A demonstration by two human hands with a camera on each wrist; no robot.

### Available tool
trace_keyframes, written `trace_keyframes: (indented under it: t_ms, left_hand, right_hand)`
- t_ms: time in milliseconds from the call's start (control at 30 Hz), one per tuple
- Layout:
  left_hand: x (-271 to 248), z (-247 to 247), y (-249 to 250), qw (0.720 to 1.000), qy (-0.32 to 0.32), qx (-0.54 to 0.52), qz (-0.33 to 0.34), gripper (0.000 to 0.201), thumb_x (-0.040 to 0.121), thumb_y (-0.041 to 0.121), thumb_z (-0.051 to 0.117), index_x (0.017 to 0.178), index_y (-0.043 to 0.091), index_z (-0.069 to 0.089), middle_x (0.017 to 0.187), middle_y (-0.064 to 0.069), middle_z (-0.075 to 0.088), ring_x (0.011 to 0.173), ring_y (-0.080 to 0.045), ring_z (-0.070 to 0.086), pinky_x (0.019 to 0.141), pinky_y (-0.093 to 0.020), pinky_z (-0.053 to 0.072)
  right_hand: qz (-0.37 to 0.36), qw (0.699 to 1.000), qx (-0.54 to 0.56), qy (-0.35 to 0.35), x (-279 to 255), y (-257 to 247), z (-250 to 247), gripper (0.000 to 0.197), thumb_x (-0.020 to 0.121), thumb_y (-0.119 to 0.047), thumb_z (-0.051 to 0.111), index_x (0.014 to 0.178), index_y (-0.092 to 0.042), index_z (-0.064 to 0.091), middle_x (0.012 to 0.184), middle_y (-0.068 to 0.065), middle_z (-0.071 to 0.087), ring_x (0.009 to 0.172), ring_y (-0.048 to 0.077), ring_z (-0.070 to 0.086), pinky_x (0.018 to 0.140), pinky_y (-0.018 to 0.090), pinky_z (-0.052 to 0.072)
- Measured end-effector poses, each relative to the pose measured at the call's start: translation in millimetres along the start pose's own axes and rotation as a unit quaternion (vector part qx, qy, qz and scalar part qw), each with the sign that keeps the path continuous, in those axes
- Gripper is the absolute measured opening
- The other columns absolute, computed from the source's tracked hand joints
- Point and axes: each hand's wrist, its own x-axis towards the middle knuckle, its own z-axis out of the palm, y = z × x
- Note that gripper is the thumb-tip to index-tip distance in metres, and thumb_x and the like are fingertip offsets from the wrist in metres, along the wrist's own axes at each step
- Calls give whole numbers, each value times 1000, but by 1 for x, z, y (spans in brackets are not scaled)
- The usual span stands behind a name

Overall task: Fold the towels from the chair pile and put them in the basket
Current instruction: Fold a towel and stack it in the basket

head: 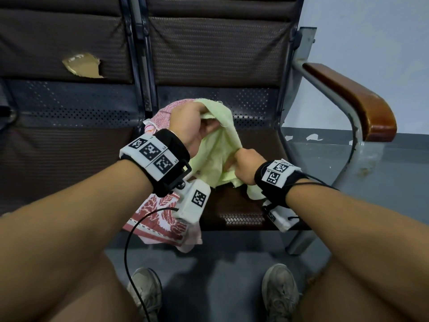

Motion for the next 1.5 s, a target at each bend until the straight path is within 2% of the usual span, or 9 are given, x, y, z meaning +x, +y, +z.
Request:
trace_keyframes:
  t_ms: [100,233,400,567,800,1033,1200,1367,1500]
  left_hand:
    - [2,0,-1,1000,1,-6,-10,23,93,-5,45,105,-5,64,89,-14,68,72,-20,66,62,-23,59]
    - [7,-1,-2,1000,1,1,-14,22,91,-2,54,110,-9,65,93,-17,68,73,-19,66,66,-22,59]
    - [25,-22,-1,994,107,19,-6,10,89,12,68,92,3,68,78,-9,70,65,-19,70,56,-27,58]
    - [40,-52,-11,978,151,139,-25,22,96,22,52,94,5,67,73,-12,70,57,-27,71,45,-29,55]
    - [50,-65,-14,963,194,188,17,25,99,17,41,83,7,58,84,-17,63,60,-28,64,44,-28,53]
    - [63,-92,-9,958,220,185,18,25,100,7,38,114,-2,57,112,-23,63,87,-32,69,55,-32,60]
    - [62,-104,-16,954,212,212,21,41,94,-7,35,127,7,56,111,-20,59,69,-28,66,45,-29,56]
    - [64,-110,-21,960,181,213,24,33,94,-9,44,94,7,72,100,-22,66,73,-30,69,50,-23,56]
    - [68,-120,-21,952,203,229,14,15,89,4,69,75,10,69,83,-22,69,50,-22,70,50,-23,56]
  right_hand:
    - [-50,995,86,-24,-3,-13,8,32,88,-17,56,117,-17,69,116,11,69,105,31,64,78,26,46]
    - [-35,988,149,4,2,-26,13,47,87,-61,62,92,-15,71,88,3,71,87,26,67,71,32,50]
    - [-11,957,247,152,7,-4,-13,22,95,-22,51,92,-10,69,91,9,69,88,28,64,74,33,48]
    - [-95,929,241,263,-1,16,-36,30,90,-29,43,64,-14,46,65,3,49,64,18,45,64,34,36]
    - [-90,986,-109,84,-2,36,-28,34,89,-49,62,71,-21,56,71,0,55,76,27,57,67,36,48]
    - [-20,996,-90,20,-3,54,-23,45,96,-51,56,71,-13,63,67,3,57,73,27,59,66,32,46]
    - [-22,994,-47,101,-5,65,-33,26,93,-36,64,96,-15,78,91,8,74,87,28,66,82,38,56]
    - [20,995,-61,75,-6,73,-33,33,98,-39,54,75,-17,66,70,6,59,77,31,63,68,34,49]
    - [16,990,-60,128,-12,72,-41,27,98,-32,54,89,-16,75,82,10,67,85,33,64,75,36,50]
